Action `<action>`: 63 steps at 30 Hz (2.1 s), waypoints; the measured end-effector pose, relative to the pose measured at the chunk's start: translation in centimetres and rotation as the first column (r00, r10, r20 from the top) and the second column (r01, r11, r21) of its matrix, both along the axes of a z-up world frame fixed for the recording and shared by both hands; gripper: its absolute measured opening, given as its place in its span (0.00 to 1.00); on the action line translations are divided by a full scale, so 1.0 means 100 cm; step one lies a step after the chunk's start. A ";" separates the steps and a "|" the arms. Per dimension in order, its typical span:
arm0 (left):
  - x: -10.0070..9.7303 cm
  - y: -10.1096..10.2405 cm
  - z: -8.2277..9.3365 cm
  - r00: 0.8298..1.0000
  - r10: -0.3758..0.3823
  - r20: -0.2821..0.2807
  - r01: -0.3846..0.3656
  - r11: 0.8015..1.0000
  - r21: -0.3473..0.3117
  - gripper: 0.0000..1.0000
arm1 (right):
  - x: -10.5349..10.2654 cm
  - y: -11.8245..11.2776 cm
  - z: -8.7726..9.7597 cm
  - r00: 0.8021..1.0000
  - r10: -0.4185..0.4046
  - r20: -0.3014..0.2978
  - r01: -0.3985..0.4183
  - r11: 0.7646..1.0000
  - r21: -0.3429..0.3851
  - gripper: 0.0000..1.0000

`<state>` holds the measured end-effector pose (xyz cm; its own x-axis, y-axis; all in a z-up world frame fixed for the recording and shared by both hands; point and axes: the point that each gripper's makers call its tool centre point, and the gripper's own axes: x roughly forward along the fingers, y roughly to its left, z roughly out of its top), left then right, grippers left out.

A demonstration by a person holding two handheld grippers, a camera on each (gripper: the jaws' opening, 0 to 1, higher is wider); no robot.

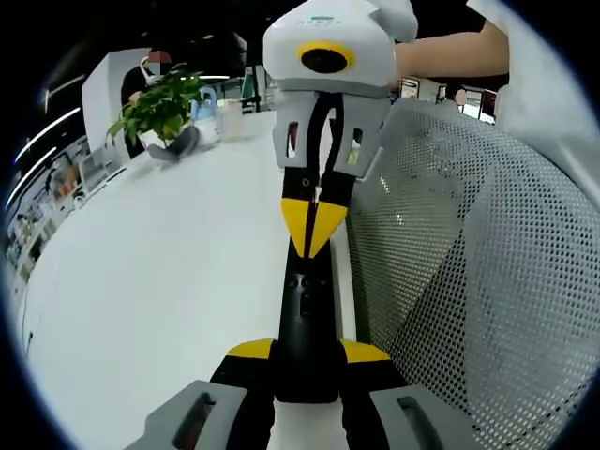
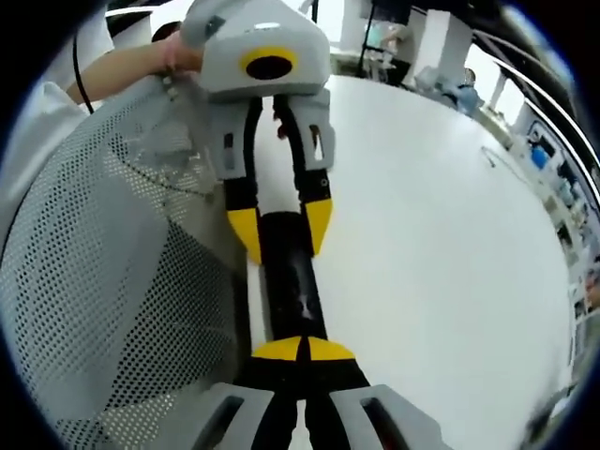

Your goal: Press the specified remote control buttons in sequence, fully releasing each button before pressing the next.

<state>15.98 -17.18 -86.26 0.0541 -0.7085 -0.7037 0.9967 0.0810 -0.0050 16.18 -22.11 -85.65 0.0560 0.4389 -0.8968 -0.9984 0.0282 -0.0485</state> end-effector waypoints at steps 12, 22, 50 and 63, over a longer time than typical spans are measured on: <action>-0.001 0.001 0.000 1.000 0.001 0.000 -0.001 1.000 -0.001 0.25 | 0.001 0.002 -0.002 0.998 0.049 -0.032 -0.053 0.989 -0.135 0.00; -0.001 0.000 0.000 1.000 0.003 0.000 -0.003 1.000 -0.004 0.25 | 0.001 0.001 0.002 0.999 -0.033 -0.041 0.032 0.999 -0.017 0.00; 0.001 0.000 0.000 1.000 -0.002 0.000 0.002 1.000 -0.004 0.25 | 0.000 0.011 -0.001 0.998 0.052 -0.017 -0.053 0.998 -0.043 0.00; 0.001 -0.001 -0.001 1.000 0.000 -0.002 0.000 1.000 -0.007 0.25 | 0.000 0.005 0.000 0.999 0.033 -0.037 -0.034 0.998 -0.046 0.03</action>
<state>16.09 -17.25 -86.33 0.0528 -0.7130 -0.6991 0.9967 0.0810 -0.0073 16.20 -21.61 -85.69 0.0090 0.3980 -0.9173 -0.9999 -0.0068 -0.0128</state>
